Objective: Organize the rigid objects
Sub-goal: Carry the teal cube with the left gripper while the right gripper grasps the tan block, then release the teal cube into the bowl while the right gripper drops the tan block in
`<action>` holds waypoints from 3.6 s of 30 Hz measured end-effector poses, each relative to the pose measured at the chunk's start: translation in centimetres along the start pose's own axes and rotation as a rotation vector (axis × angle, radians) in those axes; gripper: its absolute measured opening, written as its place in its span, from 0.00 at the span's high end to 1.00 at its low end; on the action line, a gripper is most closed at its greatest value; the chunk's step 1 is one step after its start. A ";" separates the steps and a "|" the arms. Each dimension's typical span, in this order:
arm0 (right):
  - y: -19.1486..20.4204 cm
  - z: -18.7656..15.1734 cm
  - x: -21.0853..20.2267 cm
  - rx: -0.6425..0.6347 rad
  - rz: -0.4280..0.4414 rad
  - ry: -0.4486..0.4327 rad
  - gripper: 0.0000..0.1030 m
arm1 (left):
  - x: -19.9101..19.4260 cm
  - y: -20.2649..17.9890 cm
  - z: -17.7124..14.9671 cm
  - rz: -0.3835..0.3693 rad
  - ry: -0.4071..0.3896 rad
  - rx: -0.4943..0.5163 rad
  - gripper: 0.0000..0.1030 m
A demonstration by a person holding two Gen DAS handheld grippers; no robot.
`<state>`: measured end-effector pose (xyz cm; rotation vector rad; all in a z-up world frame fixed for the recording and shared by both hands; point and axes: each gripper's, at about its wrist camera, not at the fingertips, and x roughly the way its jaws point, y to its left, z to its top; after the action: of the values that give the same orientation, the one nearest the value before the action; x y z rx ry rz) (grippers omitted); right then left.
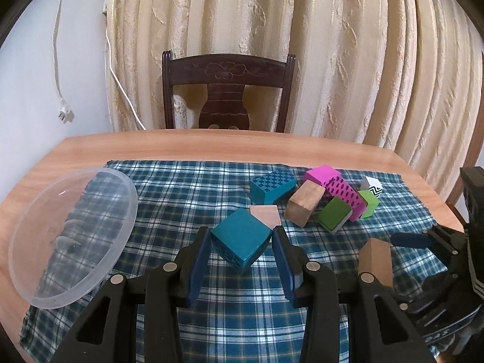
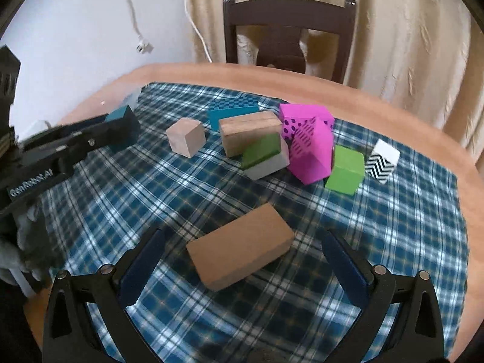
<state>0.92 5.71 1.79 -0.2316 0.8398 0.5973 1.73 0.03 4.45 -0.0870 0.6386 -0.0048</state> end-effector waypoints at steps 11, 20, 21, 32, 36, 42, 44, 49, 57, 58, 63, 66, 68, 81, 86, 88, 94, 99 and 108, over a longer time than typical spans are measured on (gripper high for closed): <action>0.6 -0.2 1.0 -0.037 -0.001 0.021 0.35 | 0.6 -0.1 -0.2 0.002 0.028 0.001 0.57; 0.6 -0.3 -0.3 0.015 -0.010 -0.042 0.35 | 0.6 0.0 -0.2 0.002 0.025 -0.003 0.57; 0.9 -0.4 -0.5 0.020 -0.010 -0.050 0.35 | 0.6 0.1 -0.1 0.002 0.023 -0.006 0.57; 3.6 -0.2 -3.4 0.126 0.047 -0.158 0.35 | -0.3 1.4 0.2 0.030 -0.005 -0.038 0.57; 4.4 -0.2 -3.5 0.139 0.063 -0.167 0.35 | -0.8 2.8 0.4 0.062 -0.024 -0.049 0.57; 5.1 -0.2 -3.3 0.159 0.073 -0.168 0.35 | -1.4 5.9 0.5 0.116 -0.041 -0.078 0.57; 5.2 -0.2 -3.2 0.166 0.076 -0.166 0.35 | -1.7 7.1 0.5 0.138 -0.045 -0.088 0.57; 6.0 0.0 -2.9 0.172 0.084 -0.163 0.35 | -2.1 10.1 0.5 0.185 -0.055 -0.116 0.57; 8.8 0.8 -1.8 0.144 0.109 -0.150 0.35 | -2.9 14.7 0.0 0.246 -0.066 -0.157 0.57; 9.2 1.0 -1.5 0.138 0.115 -0.148 0.35 | -3.0 15.2 -0.1 0.251 -0.066 -0.161 0.57; 11.4 2.3 -0.5 0.102 0.132 -0.138 0.35 | -3.1 17.3 -0.6 0.266 -0.062 -0.184 0.57; 12.9 3.5 -0.1 0.078 0.144 -0.140 0.35 | -3.1 18.3 -0.8 0.269 -0.063 -0.196 0.57; 13.8 4.2 0.1 0.066 0.152 -0.145 0.35 | -3.1 18.8 -0.8 0.267 -0.062 -0.203 0.57; 18.8 8.9 2.3 -0.006 0.202 -0.151 0.35 | -3.3 20.0 -0.8 0.268 -0.063 -0.248 0.35; 20.4 9.9 3.3 -0.037 0.207 -0.141 0.35 | -3.5 21.0 -0.9 0.299 -0.072 -0.295 0.31; 20.9 10.1 3.7 -0.046 0.209 -0.140 0.35 | -3.6 21.4 -0.9 0.316 -0.078 -0.311 0.31; 22.1 10.8 5.2 -0.070 0.208 -0.126 0.35 | -4.4 21.8 -0.8 0.376 -0.119 -0.331 0.28; 22.4 10.7 6.3 -0.054 0.212 -0.113 0.34 | -4.7 22.4 -1.0 0.403 -0.128 -0.354 0.24; 21.9 10.2 6.6 -0.040 0.214 -0.105 0.34 | -4.9 22.1 -1.0 0.417 -0.140 -0.338 0.21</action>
<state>-1.98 30.49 4.26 -0.1462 0.7568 0.8204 -3.25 22.08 4.75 -0.2765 0.5031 0.5085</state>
